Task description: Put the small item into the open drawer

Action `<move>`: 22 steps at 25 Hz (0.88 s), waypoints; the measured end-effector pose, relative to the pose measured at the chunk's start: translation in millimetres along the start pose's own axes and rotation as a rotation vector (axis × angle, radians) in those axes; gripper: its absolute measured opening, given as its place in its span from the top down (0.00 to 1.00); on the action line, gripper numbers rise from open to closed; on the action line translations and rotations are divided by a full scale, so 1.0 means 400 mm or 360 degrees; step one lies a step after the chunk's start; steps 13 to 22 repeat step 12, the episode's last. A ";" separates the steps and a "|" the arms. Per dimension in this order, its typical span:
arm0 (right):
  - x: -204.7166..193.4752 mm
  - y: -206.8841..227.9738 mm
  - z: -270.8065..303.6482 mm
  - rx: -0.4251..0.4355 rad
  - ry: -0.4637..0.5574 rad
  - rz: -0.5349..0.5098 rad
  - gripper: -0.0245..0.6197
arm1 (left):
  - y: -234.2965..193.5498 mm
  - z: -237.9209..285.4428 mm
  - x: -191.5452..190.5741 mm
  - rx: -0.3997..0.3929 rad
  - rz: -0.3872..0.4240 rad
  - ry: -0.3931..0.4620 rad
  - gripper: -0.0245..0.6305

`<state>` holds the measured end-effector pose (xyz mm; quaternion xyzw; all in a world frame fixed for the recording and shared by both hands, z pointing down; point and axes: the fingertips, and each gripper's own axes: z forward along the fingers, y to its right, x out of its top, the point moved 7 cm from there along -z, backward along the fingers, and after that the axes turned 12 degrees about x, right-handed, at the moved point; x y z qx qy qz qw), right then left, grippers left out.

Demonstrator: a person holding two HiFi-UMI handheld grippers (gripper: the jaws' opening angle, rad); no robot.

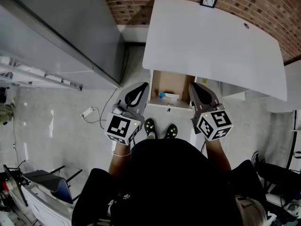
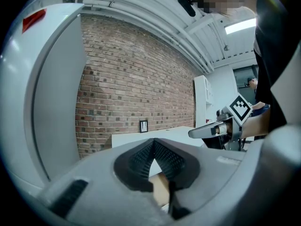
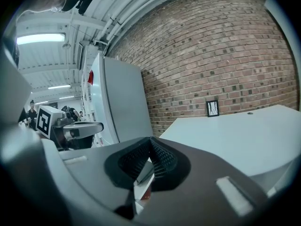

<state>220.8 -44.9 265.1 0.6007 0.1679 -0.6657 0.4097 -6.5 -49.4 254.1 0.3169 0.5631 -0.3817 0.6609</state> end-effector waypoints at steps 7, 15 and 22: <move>0.001 -0.001 -0.007 0.0016 0.0008 0.0010 0.95 | 0.005 -0.006 0.001 0.0012 0.0000 -0.0001 0.97; -0.002 -0.005 -0.014 0.0018 0.0009 0.0015 0.95 | 0.008 -0.016 -0.011 0.0018 0.0000 -0.0035 0.97; -0.002 -0.005 -0.014 0.0018 0.0009 0.0015 0.95 | 0.008 -0.016 -0.011 0.0018 0.0000 -0.0035 0.97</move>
